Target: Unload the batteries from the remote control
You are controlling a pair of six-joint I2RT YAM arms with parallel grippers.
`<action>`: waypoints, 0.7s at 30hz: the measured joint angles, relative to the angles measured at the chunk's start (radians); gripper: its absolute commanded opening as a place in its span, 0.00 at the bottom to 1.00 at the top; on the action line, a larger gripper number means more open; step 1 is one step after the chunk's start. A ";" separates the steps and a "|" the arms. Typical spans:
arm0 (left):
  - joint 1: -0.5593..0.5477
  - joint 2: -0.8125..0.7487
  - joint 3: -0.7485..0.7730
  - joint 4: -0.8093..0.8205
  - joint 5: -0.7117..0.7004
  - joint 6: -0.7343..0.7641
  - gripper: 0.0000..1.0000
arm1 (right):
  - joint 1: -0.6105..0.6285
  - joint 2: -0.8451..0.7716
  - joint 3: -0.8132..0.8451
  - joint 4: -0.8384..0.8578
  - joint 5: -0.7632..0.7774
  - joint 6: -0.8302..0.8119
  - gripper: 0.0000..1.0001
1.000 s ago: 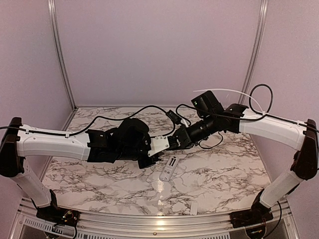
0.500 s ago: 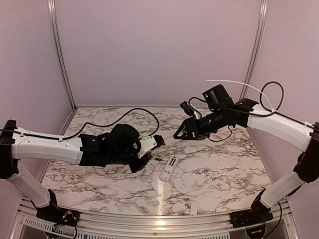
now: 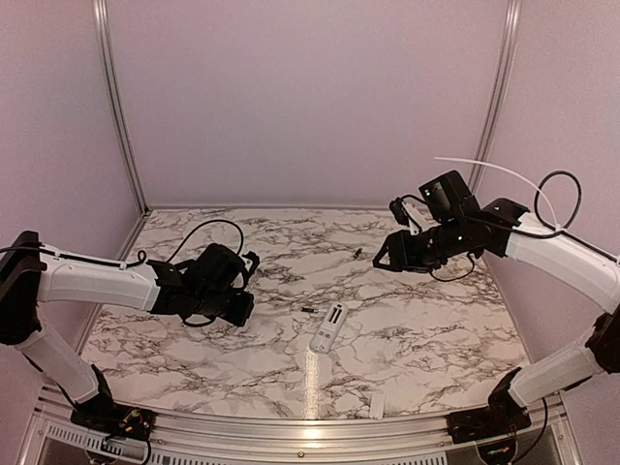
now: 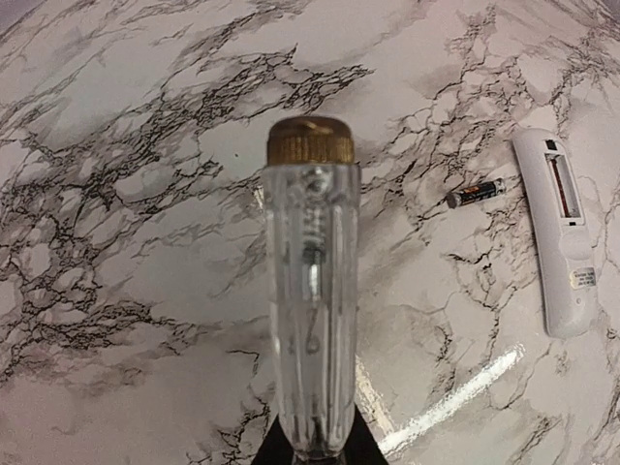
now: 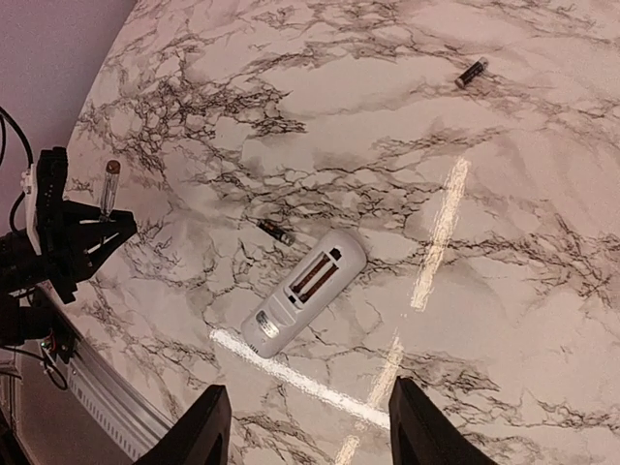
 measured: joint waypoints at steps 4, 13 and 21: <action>0.027 0.042 -0.016 -0.011 0.012 -0.098 0.06 | 0.000 -0.019 -0.009 -0.012 0.052 0.011 0.54; 0.034 0.159 -0.011 -0.032 0.059 -0.219 0.12 | 0.000 -0.058 -0.043 -0.029 0.095 0.022 0.56; 0.035 0.177 0.005 -0.020 0.071 -0.307 0.27 | 0.000 -0.089 -0.052 -0.048 0.106 0.026 0.59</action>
